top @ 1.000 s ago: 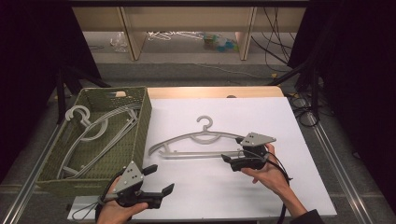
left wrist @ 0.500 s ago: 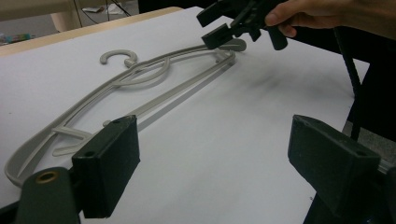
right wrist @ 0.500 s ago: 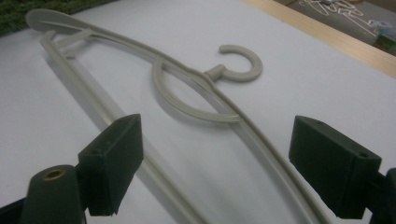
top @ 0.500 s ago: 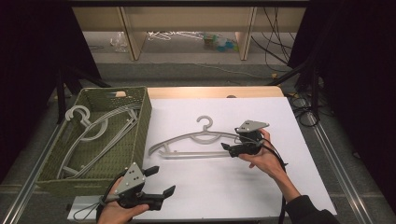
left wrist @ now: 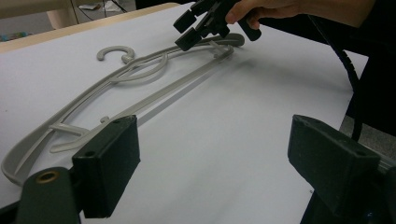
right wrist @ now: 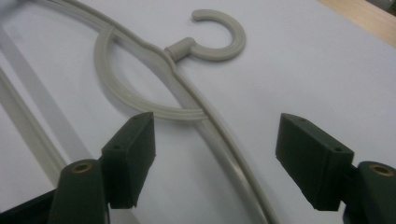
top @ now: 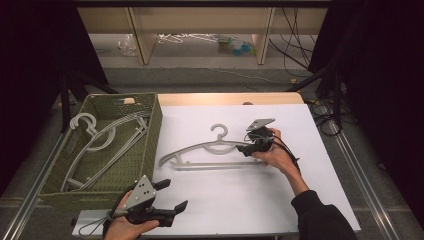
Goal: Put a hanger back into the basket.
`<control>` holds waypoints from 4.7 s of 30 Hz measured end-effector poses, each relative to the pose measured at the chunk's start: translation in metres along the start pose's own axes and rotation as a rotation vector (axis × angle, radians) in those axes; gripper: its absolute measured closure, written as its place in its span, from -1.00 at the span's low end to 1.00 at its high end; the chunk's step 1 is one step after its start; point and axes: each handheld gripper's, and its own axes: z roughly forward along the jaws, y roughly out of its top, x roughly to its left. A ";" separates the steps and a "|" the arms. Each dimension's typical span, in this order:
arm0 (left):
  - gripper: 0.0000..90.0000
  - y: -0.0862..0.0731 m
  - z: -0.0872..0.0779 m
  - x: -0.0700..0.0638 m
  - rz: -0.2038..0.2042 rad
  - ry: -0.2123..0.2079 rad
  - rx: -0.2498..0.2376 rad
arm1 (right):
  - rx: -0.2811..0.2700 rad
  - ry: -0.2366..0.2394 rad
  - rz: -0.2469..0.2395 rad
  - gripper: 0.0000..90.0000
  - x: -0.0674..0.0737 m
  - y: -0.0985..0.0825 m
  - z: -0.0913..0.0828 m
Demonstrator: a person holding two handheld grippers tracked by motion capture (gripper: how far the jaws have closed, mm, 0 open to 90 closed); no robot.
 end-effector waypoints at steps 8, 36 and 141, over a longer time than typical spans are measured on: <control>-0.63 -0.002 0.002 0.003 -0.003 -0.008 0.005 | 0.039 0.010 -0.001 -0.10 -0.010 -0.003 0.017; -0.60 -0.003 0.003 0.005 -0.005 0.011 0.017 | 0.199 0.111 -0.093 0.49 -0.007 0.002 0.019; 0.64 0.069 0.145 0.037 0.237 -0.180 0.265 | 0.078 0.076 -0.631 0.80 0.067 -0.005 -0.105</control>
